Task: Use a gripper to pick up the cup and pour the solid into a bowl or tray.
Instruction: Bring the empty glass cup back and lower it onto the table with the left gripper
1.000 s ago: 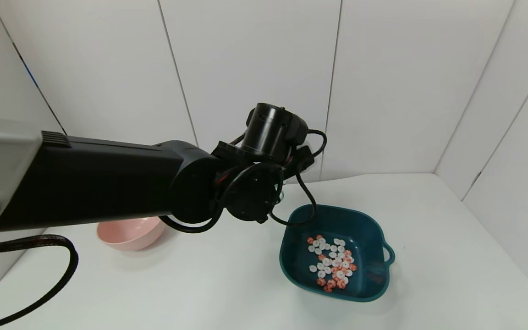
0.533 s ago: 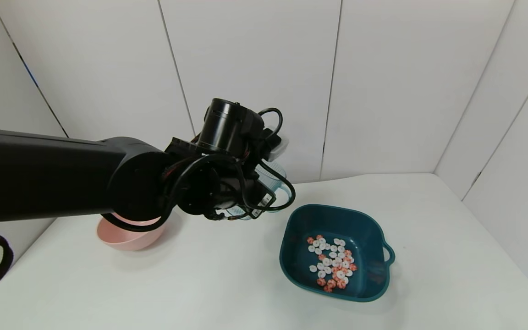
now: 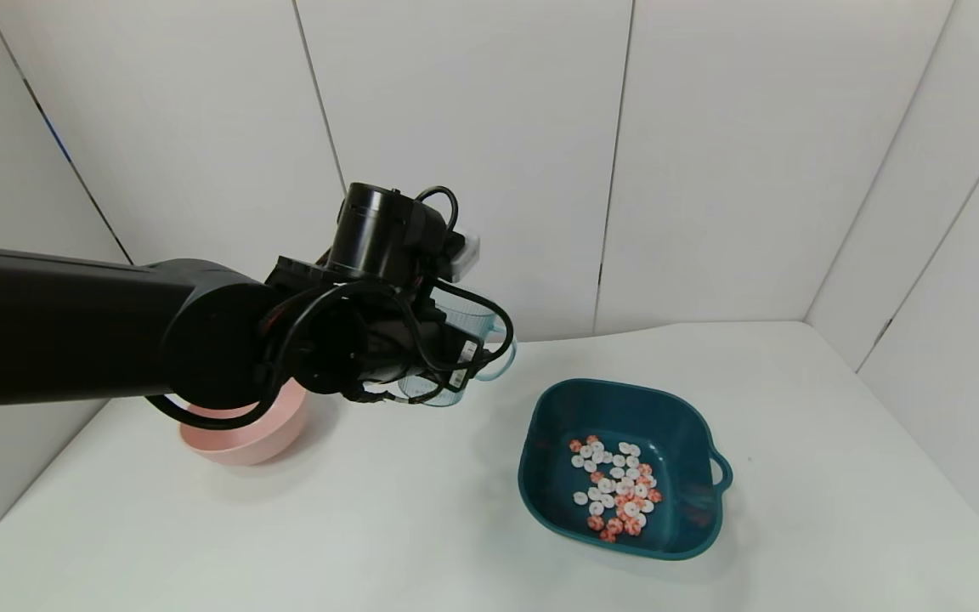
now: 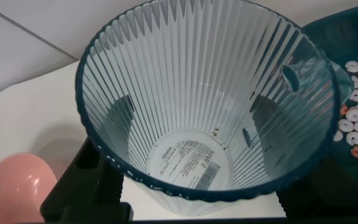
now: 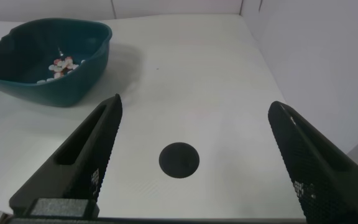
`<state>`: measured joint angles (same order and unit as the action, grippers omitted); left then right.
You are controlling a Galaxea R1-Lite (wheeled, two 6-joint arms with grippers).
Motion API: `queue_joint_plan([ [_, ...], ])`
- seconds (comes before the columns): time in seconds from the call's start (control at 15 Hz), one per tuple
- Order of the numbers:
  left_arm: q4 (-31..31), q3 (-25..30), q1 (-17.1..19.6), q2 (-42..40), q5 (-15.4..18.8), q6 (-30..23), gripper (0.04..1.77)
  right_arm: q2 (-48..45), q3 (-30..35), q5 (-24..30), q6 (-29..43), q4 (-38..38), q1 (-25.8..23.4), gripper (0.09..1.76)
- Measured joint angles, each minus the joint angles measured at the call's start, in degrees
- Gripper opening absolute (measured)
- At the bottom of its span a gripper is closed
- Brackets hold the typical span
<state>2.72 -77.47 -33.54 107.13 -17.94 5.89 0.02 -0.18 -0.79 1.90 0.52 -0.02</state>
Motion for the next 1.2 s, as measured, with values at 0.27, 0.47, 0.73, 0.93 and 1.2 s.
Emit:
queue_joint_plan([
  [0.27,-14.8,7.3,0.8,-0.4,3.0,-2.2,1.32,0.0,0.0,0.0,0.0,0.0,0.0,1.71],
  [0.47,-27.8,13.7,1.8,0.8,3.5,-2.5,1.32,0.0,0.0,0.0,0.0,0.0,0.0,1.71],
  [0.73,-35.2,16.4,4.7,4.3,3.3,-3.4,1.32,0.0,0.0,0.0,0.0,0.0,0.0,1.71],
  [0.93,-39.1,17.9,5.6,6.0,3.7,-5.0,1.32,0.0,0.0,0.0,0.0,0.0,0.0,1.71],
  [1.2,-48.4,20.8,6.1,8.3,4.0,-5.3,1.32,0.0,0.0,0.0,0.0,0.0,0.0,1.71],
])
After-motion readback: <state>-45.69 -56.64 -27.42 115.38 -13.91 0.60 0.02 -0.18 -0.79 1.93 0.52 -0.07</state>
